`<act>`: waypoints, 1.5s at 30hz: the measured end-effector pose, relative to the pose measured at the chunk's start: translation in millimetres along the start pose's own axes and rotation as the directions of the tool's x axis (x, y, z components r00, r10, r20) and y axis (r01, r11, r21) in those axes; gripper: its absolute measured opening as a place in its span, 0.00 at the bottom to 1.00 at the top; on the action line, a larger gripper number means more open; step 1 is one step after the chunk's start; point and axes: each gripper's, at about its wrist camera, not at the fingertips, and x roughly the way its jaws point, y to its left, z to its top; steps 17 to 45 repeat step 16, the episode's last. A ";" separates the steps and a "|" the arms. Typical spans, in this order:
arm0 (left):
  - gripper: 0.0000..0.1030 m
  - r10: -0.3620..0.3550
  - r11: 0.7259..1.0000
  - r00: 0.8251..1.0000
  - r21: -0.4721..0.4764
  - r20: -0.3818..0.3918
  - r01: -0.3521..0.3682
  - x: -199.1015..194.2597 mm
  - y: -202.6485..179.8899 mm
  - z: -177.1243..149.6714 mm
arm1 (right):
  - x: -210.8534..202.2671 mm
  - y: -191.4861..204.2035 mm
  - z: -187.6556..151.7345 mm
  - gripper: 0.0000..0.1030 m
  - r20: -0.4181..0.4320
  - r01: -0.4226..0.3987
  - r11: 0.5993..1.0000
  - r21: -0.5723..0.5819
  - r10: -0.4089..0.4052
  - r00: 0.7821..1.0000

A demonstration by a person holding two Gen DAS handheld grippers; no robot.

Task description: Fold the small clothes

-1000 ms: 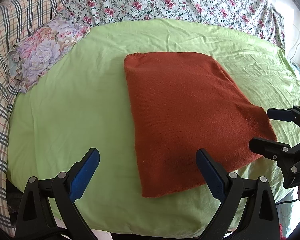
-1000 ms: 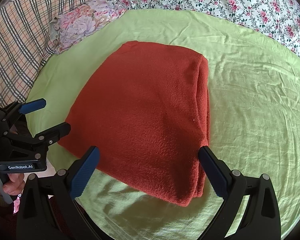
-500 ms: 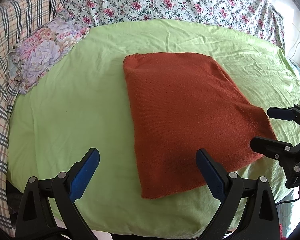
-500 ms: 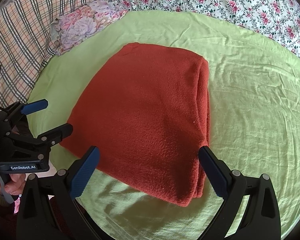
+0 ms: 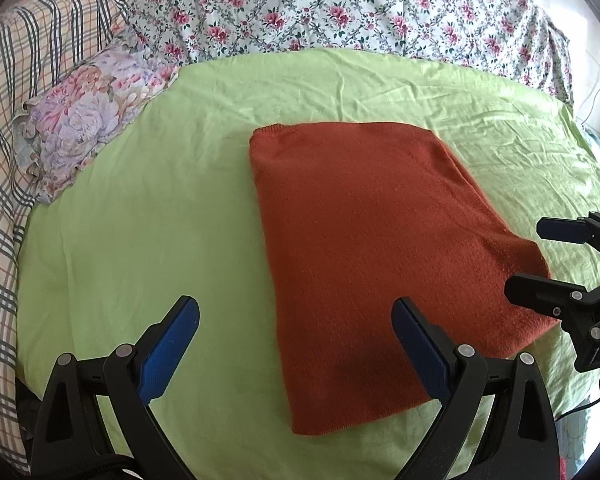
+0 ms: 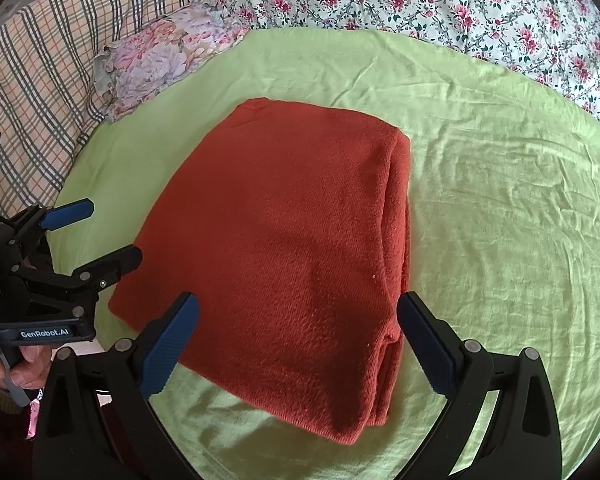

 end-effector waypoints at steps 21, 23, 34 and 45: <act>0.94 0.010 1.000 1.000 -0.009 -0.020 -0.010 7.8 -7.2 0.6 | 8.4 -6.9 3.8 0.96 -0.005 -0.020 1.000 0.020 0.020 1.000; 0.94 0.010 1.000 1.000 -0.009 -0.020 -0.010 7.8 -7.2 0.6 | 8.4 -6.9 3.8 0.96 -0.005 -0.020 1.000 0.020 0.020 1.000; 0.94 0.010 1.000 1.000 -0.009 -0.020 -0.010 7.8 -7.2 0.6 | 8.4 -6.9 3.8 0.96 -0.005 -0.020 1.000 0.020 0.020 1.000; 0.94 0.010 1.000 1.000 -0.009 -0.020 -0.010 7.8 -7.2 0.6 | 8.4 -6.9 3.8 0.96 -0.005 -0.020 1.000 0.020 0.020 1.000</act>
